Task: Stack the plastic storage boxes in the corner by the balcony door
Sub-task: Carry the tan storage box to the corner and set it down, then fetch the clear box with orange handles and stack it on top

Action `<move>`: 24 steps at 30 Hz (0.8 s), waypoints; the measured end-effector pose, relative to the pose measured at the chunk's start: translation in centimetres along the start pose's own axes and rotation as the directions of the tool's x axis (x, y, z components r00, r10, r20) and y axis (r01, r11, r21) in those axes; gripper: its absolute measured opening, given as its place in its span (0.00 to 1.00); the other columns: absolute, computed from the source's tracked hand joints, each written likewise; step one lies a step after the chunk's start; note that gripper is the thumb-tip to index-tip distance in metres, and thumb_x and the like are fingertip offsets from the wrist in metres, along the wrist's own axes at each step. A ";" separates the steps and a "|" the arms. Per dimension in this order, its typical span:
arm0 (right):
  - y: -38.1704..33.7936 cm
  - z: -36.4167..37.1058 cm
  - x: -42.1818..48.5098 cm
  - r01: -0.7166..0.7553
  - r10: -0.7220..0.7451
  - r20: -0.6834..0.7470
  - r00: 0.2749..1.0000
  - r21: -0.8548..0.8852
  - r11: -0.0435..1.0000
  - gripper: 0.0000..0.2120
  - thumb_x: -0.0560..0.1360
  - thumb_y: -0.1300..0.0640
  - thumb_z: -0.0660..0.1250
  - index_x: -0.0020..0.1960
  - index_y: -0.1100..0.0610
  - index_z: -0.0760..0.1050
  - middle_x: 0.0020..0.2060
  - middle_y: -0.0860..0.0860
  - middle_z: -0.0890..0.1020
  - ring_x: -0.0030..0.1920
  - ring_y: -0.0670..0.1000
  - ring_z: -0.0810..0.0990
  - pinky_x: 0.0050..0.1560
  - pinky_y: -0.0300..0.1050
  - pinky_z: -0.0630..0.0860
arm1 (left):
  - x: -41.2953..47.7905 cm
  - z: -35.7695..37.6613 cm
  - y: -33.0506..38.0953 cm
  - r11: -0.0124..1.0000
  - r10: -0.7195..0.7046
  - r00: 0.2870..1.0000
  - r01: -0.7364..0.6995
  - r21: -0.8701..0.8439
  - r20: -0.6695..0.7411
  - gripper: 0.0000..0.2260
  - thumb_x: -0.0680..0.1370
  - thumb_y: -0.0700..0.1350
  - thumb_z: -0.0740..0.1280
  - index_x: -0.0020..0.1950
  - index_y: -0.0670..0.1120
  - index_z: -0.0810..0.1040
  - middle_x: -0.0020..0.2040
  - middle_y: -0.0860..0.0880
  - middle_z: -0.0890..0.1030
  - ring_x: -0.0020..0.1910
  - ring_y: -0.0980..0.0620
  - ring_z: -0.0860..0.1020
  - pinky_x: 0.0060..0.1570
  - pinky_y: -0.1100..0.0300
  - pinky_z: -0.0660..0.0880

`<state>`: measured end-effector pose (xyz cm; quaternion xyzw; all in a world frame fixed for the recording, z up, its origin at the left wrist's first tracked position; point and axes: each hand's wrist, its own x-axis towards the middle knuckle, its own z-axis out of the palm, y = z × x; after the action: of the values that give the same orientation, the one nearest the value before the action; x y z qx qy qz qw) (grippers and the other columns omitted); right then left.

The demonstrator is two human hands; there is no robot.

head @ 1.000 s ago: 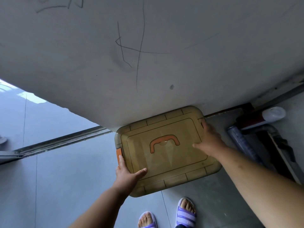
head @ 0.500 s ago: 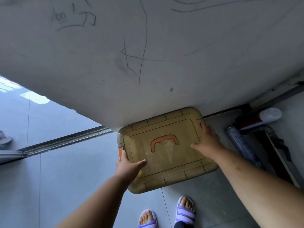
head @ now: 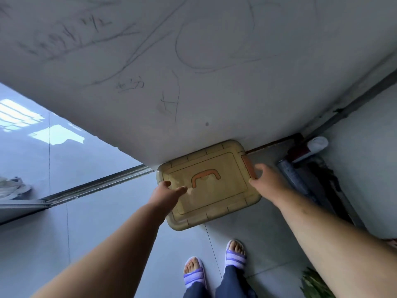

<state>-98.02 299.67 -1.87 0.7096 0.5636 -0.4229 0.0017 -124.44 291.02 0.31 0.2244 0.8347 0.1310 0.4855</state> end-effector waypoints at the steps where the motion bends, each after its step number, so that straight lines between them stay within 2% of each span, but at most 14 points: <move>1: 0.0 -0.5 -0.8 0.004 -0.004 -0.013 1.000 0.010 1.000 0.27 0.74 0.59 0.70 0.71 0.59 0.68 0.65 0.59 0.76 0.62 0.59 0.77 0.58 0.48 0.74 | -0.6 -0.2 0.3 1.000 0.011 1.000 -0.011 0.004 0.006 0.33 0.74 0.54 0.72 0.75 0.43 0.66 0.71 0.41 0.73 0.66 0.42 0.74 0.61 0.52 0.71; 3: -0.3 -1.3 -1.6 0.010 -0.009 -0.031 0.999 0.027 1.000 0.25 0.74 0.58 0.70 0.70 0.59 0.70 0.65 0.58 0.77 0.63 0.59 0.77 0.58 0.47 0.73 | -1.0 -0.8 0.9 0.999 0.032 0.999 -0.032 0.018 -0.001 0.32 0.74 0.53 0.73 0.74 0.43 0.67 0.70 0.41 0.74 0.64 0.43 0.75 0.60 0.53 0.71; 5: 0.0 -3.3 -4.5 -0.019 0.023 -0.058 0.998 0.071 0.997 0.25 0.75 0.57 0.69 0.70 0.59 0.69 0.66 0.57 0.76 0.64 0.58 0.76 0.61 0.49 0.73 | -3.4 -1.0 2.1 0.997 0.070 0.998 -0.070 0.023 -0.001 0.33 0.73 0.52 0.73 0.74 0.43 0.67 0.65 0.42 0.76 0.57 0.46 0.75 0.56 0.55 0.70; 9: 1.9 -4.7 -8.8 -0.058 0.077 -0.104 0.992 0.178 0.982 0.22 0.75 0.57 0.69 0.68 0.59 0.71 0.66 0.55 0.76 0.64 0.56 0.75 0.54 0.40 0.69 | -6.4 -0.9 3.8 0.988 0.142 0.990 -0.143 0.060 0.018 0.32 0.72 0.51 0.74 0.73 0.44 0.68 0.44 0.51 0.77 0.47 0.46 0.77 0.49 0.56 0.72; 11: 3.0 -4.7 -11.1 -0.088 0.119 -0.136 0.984 0.215 0.973 0.21 0.75 0.56 0.69 0.67 0.58 0.73 0.66 0.55 0.77 0.65 0.56 0.76 0.55 0.41 0.70 | -7.6 -0.7 4.2 0.977 0.187 0.981 -0.191 0.095 0.050 0.30 0.72 0.51 0.74 0.71 0.46 0.70 0.41 0.53 0.76 0.41 0.50 0.77 0.44 0.58 0.73; 14: 4.8 -4.1 -15.7 -0.124 0.181 -0.191 0.965 0.279 0.952 0.20 0.75 0.55 0.69 0.65 0.59 0.74 0.65 0.55 0.78 0.65 0.56 0.76 0.61 0.45 0.71 | -9.9 -0.4 4.1 0.936 0.278 0.955 -0.293 0.193 0.102 0.26 0.73 0.51 0.73 0.69 0.47 0.74 0.39 0.57 0.73 0.36 0.60 0.73 0.36 0.64 0.68; 16: 6.0 -3.3 -19.1 -0.157 0.244 -0.234 0.941 0.336 0.929 0.19 0.75 0.55 0.69 0.64 0.58 0.75 0.64 0.54 0.79 0.64 0.56 0.77 0.62 0.47 0.71 | -11.6 -0.3 3.8 0.900 0.326 0.933 -0.356 0.251 0.155 0.23 0.73 0.51 0.73 0.66 0.47 0.77 0.38 0.57 0.75 0.36 0.59 0.73 0.37 0.64 0.68; 20: 8.0 -1.1 -26.1 -0.186 0.346 -0.298 0.890 0.457 0.870 0.16 0.74 0.57 0.70 0.60 0.61 0.77 0.59 0.56 0.82 0.59 0.56 0.79 0.61 0.46 0.73 | -14.8 -0.3 2.5 0.805 0.402 0.870 -0.484 0.343 0.285 0.18 0.74 0.52 0.71 0.63 0.47 0.80 0.53 0.46 0.83 0.47 0.49 0.79 0.48 0.60 0.71; 22: 9.1 0.2 -30.4 -0.202 0.399 -0.326 0.857 0.500 0.842 0.14 0.75 0.57 0.69 0.59 0.60 0.78 0.56 0.55 0.83 0.58 0.55 0.80 0.58 0.44 0.73 | -17.0 -0.1 1.6 0.732 0.443 0.816 -0.569 0.375 0.372 0.12 0.76 0.49 0.69 0.56 0.46 0.82 0.51 0.45 0.84 0.49 0.46 0.80 0.52 0.56 0.75; 24: 10.4 1.3 -34.5 -0.212 0.448 -0.363 0.817 0.533 0.819 0.13 0.75 0.55 0.68 0.58 0.58 0.79 0.53 0.52 0.83 0.55 0.52 0.80 0.52 0.41 0.72 | -19.4 0.6 0.5 0.660 0.469 0.762 -0.638 0.396 0.447 0.06 0.77 0.47 0.67 0.45 0.46 0.83 0.44 0.45 0.84 0.45 0.44 0.81 0.51 0.52 0.77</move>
<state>-90.70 267.70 13.17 0.8585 0.2909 -0.3530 -0.2317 -115.54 281.74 14.80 0.6120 0.6410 0.0039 0.4632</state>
